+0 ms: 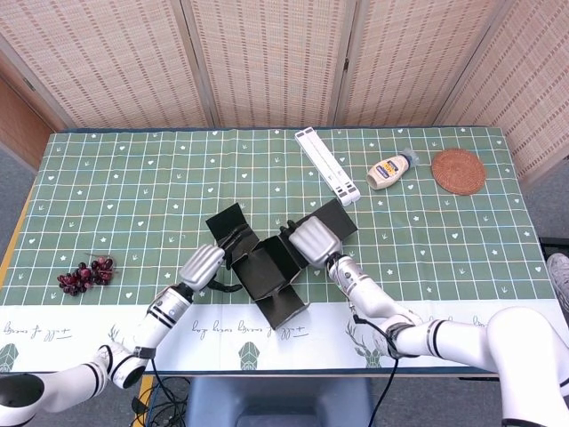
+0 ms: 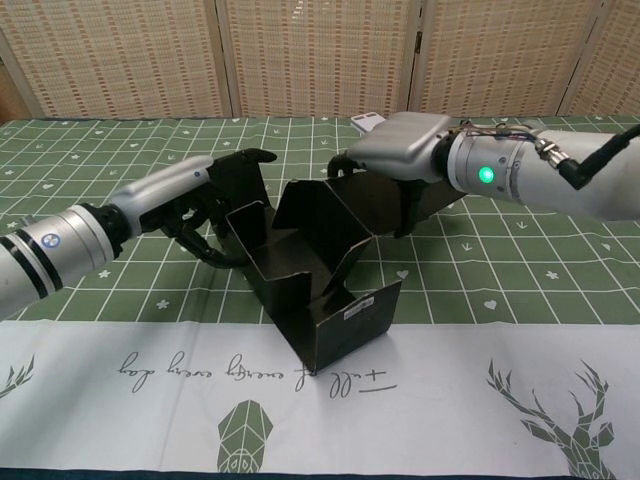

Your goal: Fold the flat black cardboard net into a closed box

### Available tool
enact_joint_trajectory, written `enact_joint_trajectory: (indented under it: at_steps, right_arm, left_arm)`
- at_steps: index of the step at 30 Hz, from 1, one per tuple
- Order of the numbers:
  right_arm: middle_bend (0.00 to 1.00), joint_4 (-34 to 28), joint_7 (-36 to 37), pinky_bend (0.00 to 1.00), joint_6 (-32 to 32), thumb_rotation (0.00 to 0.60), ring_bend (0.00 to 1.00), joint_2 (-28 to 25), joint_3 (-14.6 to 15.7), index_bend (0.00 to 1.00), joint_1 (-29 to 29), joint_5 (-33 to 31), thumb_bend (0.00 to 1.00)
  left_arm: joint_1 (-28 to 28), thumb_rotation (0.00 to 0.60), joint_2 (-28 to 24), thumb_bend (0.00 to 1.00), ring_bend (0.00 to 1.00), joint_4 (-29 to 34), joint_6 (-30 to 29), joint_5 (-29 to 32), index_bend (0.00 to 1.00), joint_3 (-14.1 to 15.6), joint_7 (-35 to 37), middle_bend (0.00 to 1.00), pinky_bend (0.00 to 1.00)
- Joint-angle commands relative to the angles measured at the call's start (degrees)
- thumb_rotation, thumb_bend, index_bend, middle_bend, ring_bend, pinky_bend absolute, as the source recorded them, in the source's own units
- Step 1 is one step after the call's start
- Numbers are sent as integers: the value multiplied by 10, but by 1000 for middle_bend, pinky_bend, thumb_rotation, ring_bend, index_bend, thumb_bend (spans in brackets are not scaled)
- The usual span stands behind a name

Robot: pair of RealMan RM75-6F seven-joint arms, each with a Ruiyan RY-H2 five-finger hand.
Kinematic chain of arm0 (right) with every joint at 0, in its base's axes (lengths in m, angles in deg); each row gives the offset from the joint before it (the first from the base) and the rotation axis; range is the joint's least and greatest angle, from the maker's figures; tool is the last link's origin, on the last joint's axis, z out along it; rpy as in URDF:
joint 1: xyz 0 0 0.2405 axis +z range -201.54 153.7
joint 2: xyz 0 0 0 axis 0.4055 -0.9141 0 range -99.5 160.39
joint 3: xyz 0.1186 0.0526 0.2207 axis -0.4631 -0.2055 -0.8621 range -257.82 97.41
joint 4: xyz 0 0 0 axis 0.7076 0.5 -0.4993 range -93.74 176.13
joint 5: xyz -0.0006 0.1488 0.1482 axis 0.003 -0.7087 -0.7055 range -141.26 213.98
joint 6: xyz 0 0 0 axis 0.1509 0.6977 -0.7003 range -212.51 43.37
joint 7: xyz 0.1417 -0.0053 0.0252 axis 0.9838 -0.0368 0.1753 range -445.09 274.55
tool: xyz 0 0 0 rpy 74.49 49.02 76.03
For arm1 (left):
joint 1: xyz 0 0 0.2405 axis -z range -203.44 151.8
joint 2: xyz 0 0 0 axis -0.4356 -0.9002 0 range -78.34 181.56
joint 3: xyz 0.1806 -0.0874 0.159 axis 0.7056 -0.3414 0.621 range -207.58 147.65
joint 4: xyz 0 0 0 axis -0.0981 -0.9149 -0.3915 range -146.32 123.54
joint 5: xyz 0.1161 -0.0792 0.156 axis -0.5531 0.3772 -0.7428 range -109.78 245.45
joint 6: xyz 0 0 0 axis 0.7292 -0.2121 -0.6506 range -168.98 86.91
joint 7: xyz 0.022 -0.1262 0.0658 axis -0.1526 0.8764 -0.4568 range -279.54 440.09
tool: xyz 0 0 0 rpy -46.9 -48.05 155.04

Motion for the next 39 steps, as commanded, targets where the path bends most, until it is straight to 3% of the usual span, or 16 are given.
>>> enact_joint_trajectory:
  at_steps: [1,22,39]
  right_arm:
    - [384,-1,4,1000,-3,600,814,-4,8,264,4,16,384]
    - [405,1,69,1000,12,600,828,-29,41,295,8,159,396]
    - [417,17,115,1000,45,600,833,-34,57,306,3,262,417]
  left_arm:
    - [7,600,-1,145,569,0,21,12,0,-3,27,0,876]
    - [56,600,-62,146,570,46,131,-11,0,30,270,0,876]
    - [87,600,-84,145,575,57,147,-49,26,68,413,0,876]
